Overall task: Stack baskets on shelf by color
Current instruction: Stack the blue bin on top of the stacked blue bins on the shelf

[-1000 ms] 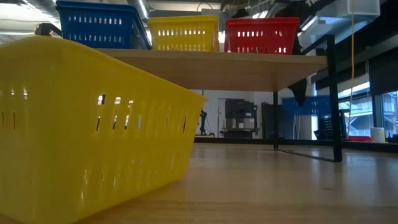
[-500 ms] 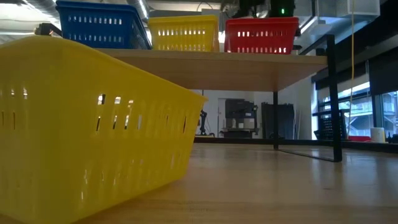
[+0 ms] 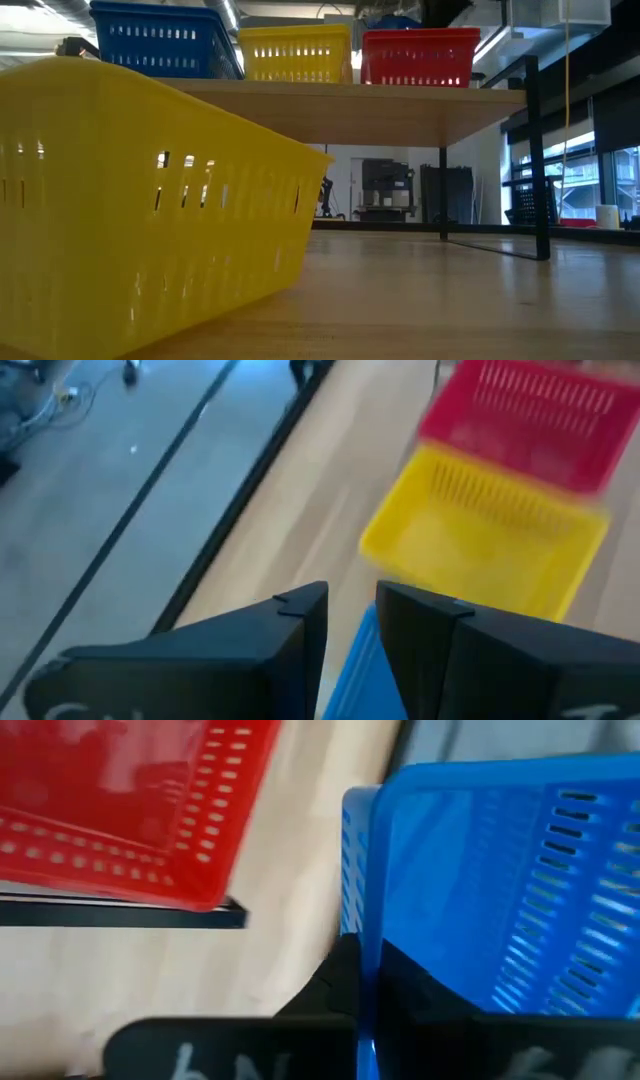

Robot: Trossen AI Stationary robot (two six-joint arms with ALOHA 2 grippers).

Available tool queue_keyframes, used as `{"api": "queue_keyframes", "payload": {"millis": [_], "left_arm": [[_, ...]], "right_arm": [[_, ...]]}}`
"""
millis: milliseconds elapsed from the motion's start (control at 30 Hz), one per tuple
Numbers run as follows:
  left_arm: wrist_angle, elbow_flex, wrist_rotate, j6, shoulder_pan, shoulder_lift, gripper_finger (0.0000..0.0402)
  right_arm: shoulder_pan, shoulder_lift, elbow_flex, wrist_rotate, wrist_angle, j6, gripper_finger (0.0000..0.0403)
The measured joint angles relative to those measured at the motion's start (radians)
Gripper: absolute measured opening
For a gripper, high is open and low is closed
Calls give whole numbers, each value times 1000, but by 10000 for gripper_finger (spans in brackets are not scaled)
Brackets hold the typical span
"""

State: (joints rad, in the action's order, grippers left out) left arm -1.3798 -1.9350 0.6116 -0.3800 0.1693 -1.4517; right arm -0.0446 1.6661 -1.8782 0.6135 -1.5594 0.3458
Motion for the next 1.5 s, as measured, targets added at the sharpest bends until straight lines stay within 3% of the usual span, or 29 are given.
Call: {"api": "queue_keyframes", "payload": {"millis": [133, 367, 700, 1100, 1500], "left_arm": [[208, 0, 7, 86, -49, -29, 82], [534, 1, -1, 404, -105, -77, 79], [874, -1, -92, 727, -168, -179, 78], [1047, 0, -43, 783, -199, -250, 78], [1062, 0, 4, 775, -236, -260, 78]], "right_arm": [[-75, 0, 0, 138, -1, -1, 0], [-153, 0, 0, 312, 0, -5, 0], [-184, 1, 0, 414, 4, -3, 0], [-186, 1, 1, 440, 2, 9, 0], [-185, 1, 1, 441, 5, 52, 0]]}}
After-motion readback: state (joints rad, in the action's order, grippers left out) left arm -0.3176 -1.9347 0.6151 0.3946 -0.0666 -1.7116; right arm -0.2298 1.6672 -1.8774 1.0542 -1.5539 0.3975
